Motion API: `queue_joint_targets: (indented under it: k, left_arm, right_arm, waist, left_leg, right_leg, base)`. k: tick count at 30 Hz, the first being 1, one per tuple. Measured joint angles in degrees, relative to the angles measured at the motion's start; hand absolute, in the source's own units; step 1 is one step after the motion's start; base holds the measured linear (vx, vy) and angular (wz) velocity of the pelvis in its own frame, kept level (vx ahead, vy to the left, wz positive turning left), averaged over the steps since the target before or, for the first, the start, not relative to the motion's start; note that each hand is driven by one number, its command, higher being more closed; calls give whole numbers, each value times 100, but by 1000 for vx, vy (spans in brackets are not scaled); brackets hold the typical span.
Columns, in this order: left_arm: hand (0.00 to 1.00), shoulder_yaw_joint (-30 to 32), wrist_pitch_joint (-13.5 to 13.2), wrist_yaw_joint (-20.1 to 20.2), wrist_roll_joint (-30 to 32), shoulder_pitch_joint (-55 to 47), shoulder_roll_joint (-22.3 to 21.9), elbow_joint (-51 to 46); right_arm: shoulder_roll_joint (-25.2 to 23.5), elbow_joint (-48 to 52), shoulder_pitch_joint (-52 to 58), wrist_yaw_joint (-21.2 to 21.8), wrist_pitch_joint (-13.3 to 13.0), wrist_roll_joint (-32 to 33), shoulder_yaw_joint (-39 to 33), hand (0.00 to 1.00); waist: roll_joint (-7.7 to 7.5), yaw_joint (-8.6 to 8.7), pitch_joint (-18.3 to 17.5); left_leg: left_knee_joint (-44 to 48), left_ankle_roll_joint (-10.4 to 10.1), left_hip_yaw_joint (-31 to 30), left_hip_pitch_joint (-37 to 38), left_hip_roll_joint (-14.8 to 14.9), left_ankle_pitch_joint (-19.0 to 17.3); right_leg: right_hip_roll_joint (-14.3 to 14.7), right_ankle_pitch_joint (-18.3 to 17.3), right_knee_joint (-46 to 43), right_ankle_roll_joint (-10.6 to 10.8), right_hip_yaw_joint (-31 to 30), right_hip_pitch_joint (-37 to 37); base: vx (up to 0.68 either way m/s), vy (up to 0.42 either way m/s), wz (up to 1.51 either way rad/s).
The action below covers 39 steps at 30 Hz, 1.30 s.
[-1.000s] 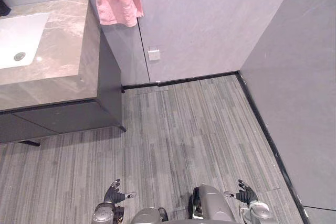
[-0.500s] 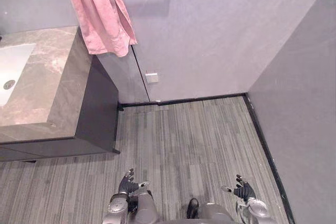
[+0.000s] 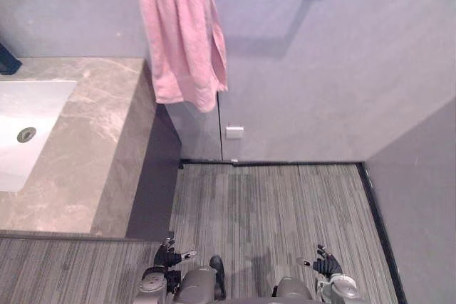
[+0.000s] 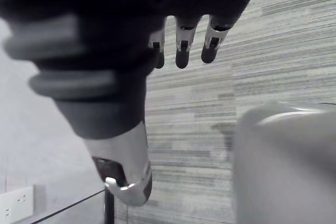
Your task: Organize washtable
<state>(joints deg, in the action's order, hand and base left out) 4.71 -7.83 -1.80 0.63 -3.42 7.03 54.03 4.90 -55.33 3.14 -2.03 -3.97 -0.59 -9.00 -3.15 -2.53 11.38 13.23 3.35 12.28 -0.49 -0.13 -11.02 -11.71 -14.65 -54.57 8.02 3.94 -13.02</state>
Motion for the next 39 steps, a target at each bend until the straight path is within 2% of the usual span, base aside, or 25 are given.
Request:
queue_joint_targets:
  k: [2,3,4,5,6,7,8,10,11,12,13,14,15,17,18,19,20,23,26,30,39]
  left_arm:
    - [0,52,0,-1,-2,16,-18,-5]
    - [0,70,-1,-6,-2,44,-37,-8]
    - [0,86,-4,-11,-2,61,-65,-11]
    - [0,137,-11,-9,-1,38,-70,-4]
    - [0,165,-16,-1,1,33,-53,-1]
    - [0,229,-2,2,2,76,-173,82]
    - [0,234,-12,23,5,31,-309,79]
    - [0,242,-11,37,8,1,-475,81]
    - [0,243,-10,43,9,9,-507,80]
    - [0,261,-10,51,23,46,-541,51]
    - [0,265,-10,50,24,48,-545,51]
    - [0,296,-9,47,22,52,-585,-21]
    - [0,337,-10,48,21,-8,-613,-98]
    - [0,380,-7,46,20,-5,-638,-129]
    - [0,380,-5,46,19,-1,-641,-131]
    - [0,380,-4,44,18,5,-648,-162]
    - [0,378,1,44,18,-5,-655,-148]
    - [0,374,2,38,13,37,-599,-118]
    - [0,368,8,38,16,-63,-573,-41]
    - [0,313,10,41,30,-41,-557,56]
    - [0,28,10,31,7,29,-345,107]
  right_arm:
    - [-11,26,-36,20,-6,0,61,0]
    - [-7,26,-39,24,-7,1,58,0]
    - [-7,30,-38,33,-12,6,55,0]
    - [-16,27,17,53,-13,4,58,0]
    - [-27,21,72,70,-13,4,55,0]
    - [-4,-29,90,72,6,4,17,0]
    - [10,10,154,72,-12,5,-85,0]
    - [15,24,143,72,-13,9,-216,0]
    - [5,25,147,69,-11,14,-234,0]
    - [-15,109,260,62,-11,56,-225,0]
    - [-15,117,268,62,-11,58,-222,0]
    - [-61,261,370,61,-14,77,-177,0]
    - [-78,295,363,55,-17,96,-177,0]
    - [-104,414,351,34,-21,116,-181,0]
    - [-110,438,350,18,-21,116,-181,0]
    - [-112,462,350,-21,-20,115,-183,0]
    - [-86,478,364,-32,-16,112,-197,0]
    - [-227,451,412,-29,7,108,-185,0]
    - [-221,450,411,-33,4,68,-195,0]
    - [-218,361,448,-33,2,66,-241,0]
    - [19,-134,347,-39,-14,49,-399,0]
  waist:
    - [64,31,9]
    - [89,34,19]
    - [142,39,27]
    - [48,94,-35]
    - [-78,125,-98]
    - [-1,141,-103]
    - [134,153,-192]
    - [277,177,-202]
    - [298,184,-200]
    - [293,179,-188]
    - [292,178,-187]
    - [310,131,-169]
    - [317,107,-175]
    - [313,43,-166]
    - [342,19,-173]
    - [374,4,-185]
    - [503,18,-219]
    - [305,0,-257]
    - [304,5,-271]
    - [313,25,-304]
    - [339,68,-432]
  left_leg:
    - [-206,-14,-131,270,98,-6]
    - [-261,-49,-159,350,143,-26]
    - [-293,-140,-258,443,215,-78]
    - [-294,-272,-368,477,169,-136]
    - [-297,-391,-459,492,92,-210]
    - [-297,-503,-586,567,209,-276]
    - [-296,-574,-592,592,352,-282]
    - [-245,-690,-609,631,540,-311]
    - [-128,-782,-604,610,601,-309]
    - [1170,-972,-583,172,858,-384]
    - [1258,-976,-581,141,874,-381]
    - [2405,-1047,-439,-312,1145,-394]
    - [2750,-1024,-289,-464,1300,-407]
    - [2561,-974,-65,-675,1415,-432]
    - [2384,-974,-55,-697,1407,-431]
    - [1822,-923,-49,-712,1398,-361]
    - [1176,-922,-113,-676,1343,-113]
    - [664,-827,-29,-496,1008,11]
    - [380,-788,145,-245,875,58]
    - [-204,-789,206,64,698,331]
    - [-942,-780,43,370,625,658]
  right_leg:
    - [276,-131,633,-216,111,-324]
    - [384,-130,961,-220,117,-394]
    - [567,-67,1786,-260,94,-443]
    - [666,297,2745,-409,-28,-417]
    - [652,818,3111,-577,-153,-424]
    - [675,885,2922,-680,-93,-379]
    - [778,757,2997,-726,17,-296]
    - [900,615,3062,-852,199,-163]
    - [939,582,3099,-881,249,-84]
    - [1023,504,3355,-962,446,348]
    - [1027,499,3369,-961,454,373]
    - [1107,461,3516,-1022,528,701]
    - [1151,431,3560,-1056,528,856]
    - [1150,406,3623,-1045,463,977]
    - [1141,406,3630,-1042,419,977]
    - [1134,388,3611,-1000,357,964]
    - [1141,298,3485,-864,318,929]
    - [883,292,3511,-702,184,815]
    - [832,321,3606,-635,33,892]
    - [767,351,3759,-601,-17,954]
    - [922,736,4425,-640,-114,1194]
  base:
    - [325,-63,33]
    - [306,-126,35]
    - [297,-157,49]
    - [370,-214,64]
    - [316,-206,67]
    - [313,-203,50]
    - [321,-194,33]
    - [304,-181,23]
    - [290,-231,53]
    - [186,-159,43]
    - [294,-234,44]
    - [139,-84,6]
    - [187,-95,2]
    - [77,-9,-16]
    - [92,73,-29]
    - [128,135,-23]
    - [127,170,-19]
    - [82,137,0]
    - [45,79,-20]
    - [36,14,-6]
    - [24,-6,-8]
